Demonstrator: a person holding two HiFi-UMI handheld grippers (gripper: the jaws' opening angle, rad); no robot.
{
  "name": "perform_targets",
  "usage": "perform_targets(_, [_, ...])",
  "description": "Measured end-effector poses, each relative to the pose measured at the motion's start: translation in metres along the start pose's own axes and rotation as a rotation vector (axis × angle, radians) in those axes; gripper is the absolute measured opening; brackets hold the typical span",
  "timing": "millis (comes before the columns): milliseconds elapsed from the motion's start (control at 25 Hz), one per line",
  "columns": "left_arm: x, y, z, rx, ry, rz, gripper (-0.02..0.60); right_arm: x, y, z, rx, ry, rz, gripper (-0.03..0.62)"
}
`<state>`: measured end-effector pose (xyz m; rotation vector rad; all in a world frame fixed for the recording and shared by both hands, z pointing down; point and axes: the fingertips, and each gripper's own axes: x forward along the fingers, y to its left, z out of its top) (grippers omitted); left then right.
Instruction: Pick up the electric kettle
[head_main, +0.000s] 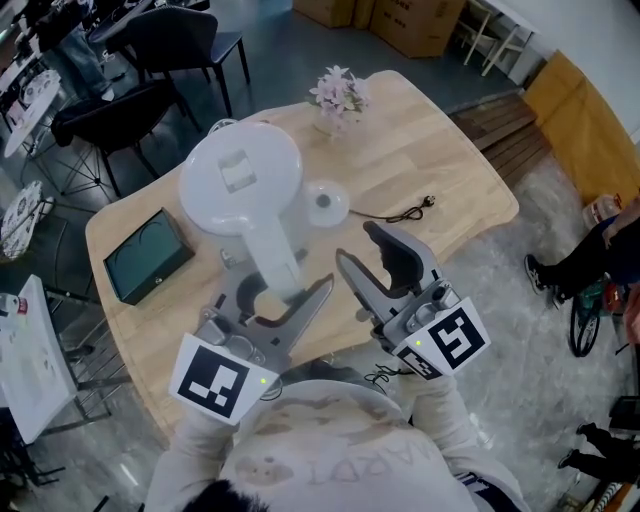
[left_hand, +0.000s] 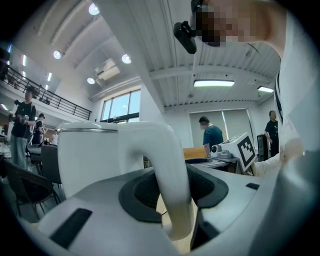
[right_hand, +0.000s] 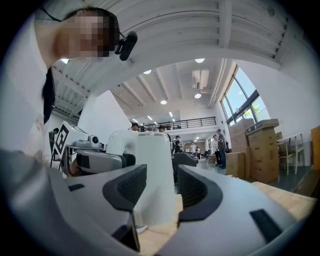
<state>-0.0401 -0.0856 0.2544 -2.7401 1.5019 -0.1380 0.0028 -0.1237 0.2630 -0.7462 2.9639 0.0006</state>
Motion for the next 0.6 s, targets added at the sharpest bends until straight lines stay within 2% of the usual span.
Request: perform_targets(600, [0.021,0.025,0.006,0.007,0.000,0.033,0.255,0.021,-0.017,-0.002,0.011,0.017,0.035,0.198])
